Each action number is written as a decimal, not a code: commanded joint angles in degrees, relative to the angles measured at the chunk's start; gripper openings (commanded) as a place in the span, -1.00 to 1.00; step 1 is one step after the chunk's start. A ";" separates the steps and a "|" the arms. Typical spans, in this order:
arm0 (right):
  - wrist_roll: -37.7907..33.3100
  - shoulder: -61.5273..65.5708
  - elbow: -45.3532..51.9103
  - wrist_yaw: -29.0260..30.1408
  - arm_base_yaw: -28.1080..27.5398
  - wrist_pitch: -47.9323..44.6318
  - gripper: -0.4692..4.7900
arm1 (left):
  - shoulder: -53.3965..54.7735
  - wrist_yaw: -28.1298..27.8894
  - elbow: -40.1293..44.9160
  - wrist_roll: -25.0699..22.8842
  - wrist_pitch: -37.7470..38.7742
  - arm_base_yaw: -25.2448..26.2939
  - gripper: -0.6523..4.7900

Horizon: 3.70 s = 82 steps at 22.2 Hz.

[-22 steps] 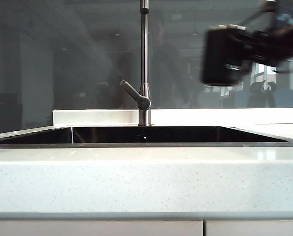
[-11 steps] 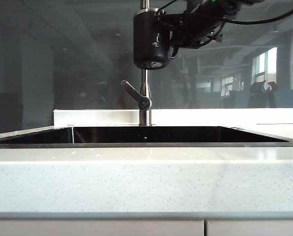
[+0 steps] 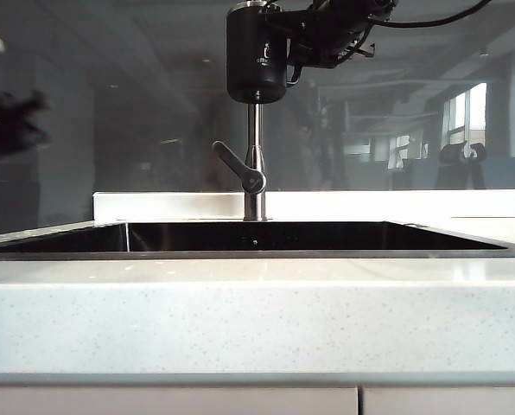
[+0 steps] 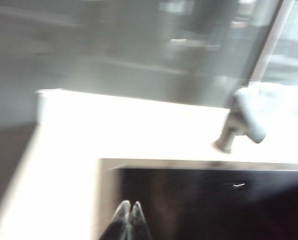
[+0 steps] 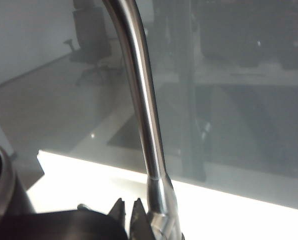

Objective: Pick up the mug next to the sink, go to the faucet to get some water, pour the water into the sink, and finally put the mug back to its place.

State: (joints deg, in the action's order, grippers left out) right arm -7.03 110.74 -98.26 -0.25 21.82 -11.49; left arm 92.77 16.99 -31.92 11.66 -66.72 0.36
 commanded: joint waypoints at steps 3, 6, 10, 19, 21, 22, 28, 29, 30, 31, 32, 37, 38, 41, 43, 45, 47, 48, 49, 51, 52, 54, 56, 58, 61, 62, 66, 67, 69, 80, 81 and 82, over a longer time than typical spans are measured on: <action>-0.28 -1.01 -1.40 0.37 1.03 -2.56 -0.83 | 22.10 16.46 -24.96 7.67 -2.75 -0.59 -0.73; -0.26 -1.03 -1.55 0.20 1.03 -3.04 -0.83 | 29.05 20.09 -34.82 9.22 -1.97 -1.49 -0.34; -0.26 -1.03 -1.86 0.17 1.03 -3.78 -0.83 | 38.12 22.77 -49.72 12.96 2.03 -3.43 0.39; -0.22 -1.03 -2.03 0.17 1.01 -3.28 -0.83 | 47.76 32.13 -74.34 11.06 11.63 -9.25 1.00; -0.22 -1.03 -2.03 0.20 1.01 -3.28 -0.83 | 47.76 32.81 -74.97 11.04 11.80 -9.29 1.00; -0.22 -1.03 -2.03 0.20 1.01 -3.30 -0.83 | 47.76 32.81 -74.97 11.06 11.82 -9.29 1.00; -0.22 -1.03 -2.01 0.20 1.01 -3.28 -0.83 | 47.76 34.01 -74.99 10.99 11.98 -9.66 1.00; -0.22 -1.03 -2.01 0.20 1.01 -3.30 -0.83 | 47.76 34.05 -75.06 11.02 12.00 -9.68 1.00; -0.22 -1.03 -2.01 0.20 1.01 -3.28 -0.83 | 47.76 34.12 -75.12 11.06 12.00 -9.68 1.00; -0.22 -1.03 -2.01 0.20 1.01 -3.28 -0.83 | 47.76 34.82 -75.45 11.23 12.37 -9.68 1.00; -0.22 -1.03 -2.01 0.20 1.01 -3.30 -0.83 | 47.76 35.56 -75.60 11.28 12.59 -9.68 1.00; -0.22 -1.03 -2.01 0.20 0.98 -3.28 -0.83 | 47.74 41.90 -75.60 12.66 12.96 -9.68 1.00; -0.22 -1.03 -2.01 0.20 0.98 -3.30 -0.83 | 47.74 42.45 -75.60 12.79 12.94 -9.68 1.00; -0.22 -1.03 -2.01 0.17 0.96 -3.30 -0.83 | 47.74 44.22 -75.60 13.90 12.85 -9.68 1.00; -0.22 -1.03 -2.01 0.17 0.96 -3.30 -0.83 | 47.74 46.58 -75.63 13.92 12.68 -9.68 1.00; -0.20 -1.03 -2.01 0.17 0.96 -3.28 -0.83 | 47.74 47.87 -75.60 14.78 12.66 -9.68 1.00; -0.09 -1.03 -2.01 0.17 0.94 -3.30 -0.83 | 47.74 49.13 -75.63 15.43 12.66 -9.68 1.00; 0.02 -1.03 -2.01 0.17 0.94 -3.28 -0.83 | 47.74 49.53 -75.63 15.41 12.66 -9.68 1.00; 0.02 -1.03 -2.01 0.17 0.94 -3.28 -0.83 | 47.71 49.68 -75.63 15.39 12.63 -9.68 1.00; 0.00 -1.03 -2.01 0.17 0.94 -3.28 -0.83 | 47.74 49.68 -75.63 15.41 12.66 -9.68 1.00; 0.02 -1.03 -2.01 0.17 0.94 -3.28 -0.83 | 47.71 49.37 -75.63 15.28 12.61 -9.68 1.00; 0.02 -1.03 -2.01 0.17 0.94 -3.28 -0.83 | 47.74 46.80 -75.63 13.94 12.66 -9.66 1.00; 0.02 -1.03 -2.01 0.17 0.94 -3.28 -0.83 | 47.74 43.67 -75.63 12.52 12.63 -9.66 1.00; 0.02 -1.03 -2.01 0.17 0.94 -3.28 -0.83 | 47.74 40.70 -75.63 11.30 12.68 -9.66 1.00; 0.02 -1.03 -2.01 0.17 0.94 -3.28 -0.83 | 47.74 37.27 -75.63 8.50 12.85 -9.66 1.00; 0.02 -1.03 -2.01 0.17 0.94 -3.28 -0.83 | 47.74 36.02 -75.63 7.56 12.92 -9.66 1.00; 0.02 -1.03 -2.01 0.20 0.96 -3.30 -0.83 | 47.74 29.55 -75.63 3.43 15.04 -9.66 1.00; 0.02 -1.03 -2.01 0.20 0.96 -3.30 -0.83 | 47.74 28.11 -75.63 2.58 16.13 -9.66 1.00; 0.02 -1.03 -2.01 0.20 0.96 -3.30 -0.83 | 47.74 27.56 -75.63 1.60 17.66 -9.64 1.00; 0.02 -1.03 -2.01 0.17 0.96 -3.30 -0.83 | 47.74 26.49 -75.63 0.09 20.39 -9.09 1.00; 0.02 -1.03 -2.01 0.17 0.96 -3.30 -0.83 | 47.74 26.49 -75.63 0.09 20.41 -8.94 1.00; 0.02 -1.03 -2.01 0.17 0.96 -3.30 -0.83 | 47.74 26.49 -75.63 0.09 20.41 -8.92 1.00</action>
State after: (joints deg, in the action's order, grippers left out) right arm -6.55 110.65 -99.59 0.01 22.61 -11.88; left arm 140.79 43.62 -107.31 12.03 -45.89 -8.71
